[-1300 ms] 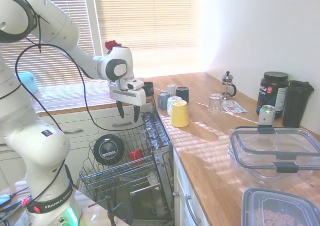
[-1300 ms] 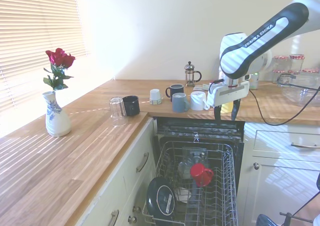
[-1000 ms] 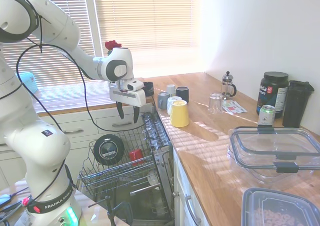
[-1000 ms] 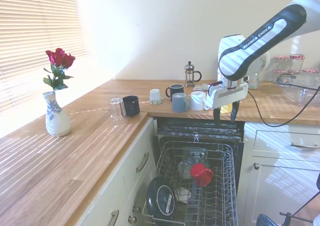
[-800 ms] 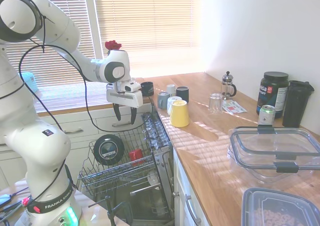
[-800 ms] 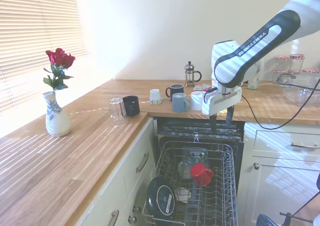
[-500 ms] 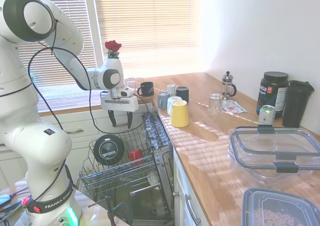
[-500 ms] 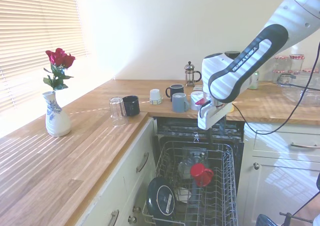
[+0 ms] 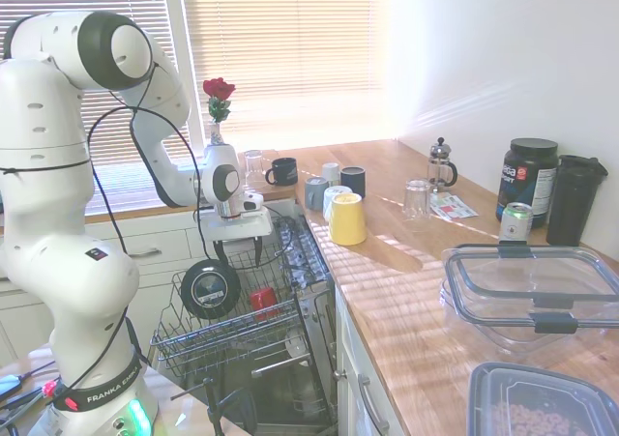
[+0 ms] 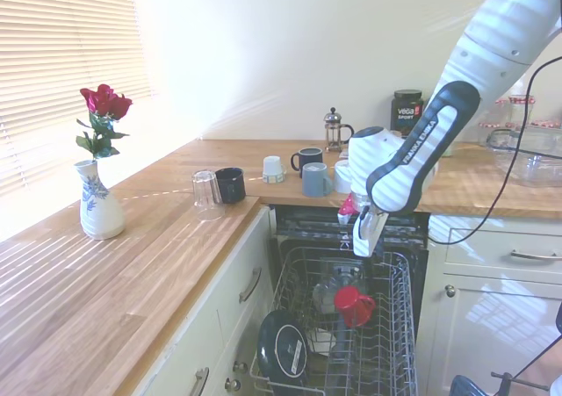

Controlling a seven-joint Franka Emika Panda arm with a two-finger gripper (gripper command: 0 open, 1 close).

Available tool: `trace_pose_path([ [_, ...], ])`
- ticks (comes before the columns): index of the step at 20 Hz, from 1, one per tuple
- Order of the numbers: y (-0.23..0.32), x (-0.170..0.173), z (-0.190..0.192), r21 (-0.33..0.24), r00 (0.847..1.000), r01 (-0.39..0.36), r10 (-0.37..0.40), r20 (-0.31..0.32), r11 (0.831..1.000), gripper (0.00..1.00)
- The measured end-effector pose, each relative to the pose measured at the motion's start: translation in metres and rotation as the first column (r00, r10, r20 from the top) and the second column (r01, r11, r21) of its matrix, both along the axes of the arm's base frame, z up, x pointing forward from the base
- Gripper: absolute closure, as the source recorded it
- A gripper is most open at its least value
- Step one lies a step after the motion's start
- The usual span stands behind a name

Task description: Unload the mug from the dish rack

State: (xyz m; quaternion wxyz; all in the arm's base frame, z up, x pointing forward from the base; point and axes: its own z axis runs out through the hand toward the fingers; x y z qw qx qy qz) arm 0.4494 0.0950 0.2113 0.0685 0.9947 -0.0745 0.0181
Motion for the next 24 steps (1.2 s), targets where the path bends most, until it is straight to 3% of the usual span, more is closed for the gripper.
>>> trace_pose_path([
  [7,0.002,0.028,-0.049,-0.087,0.994,-0.108,0.107,-0.011,0.990,0.00],
  [24,0.025,0.052,-0.093,-0.136,0.993,-0.121,0.119,-0.025,0.983,0.00],
])
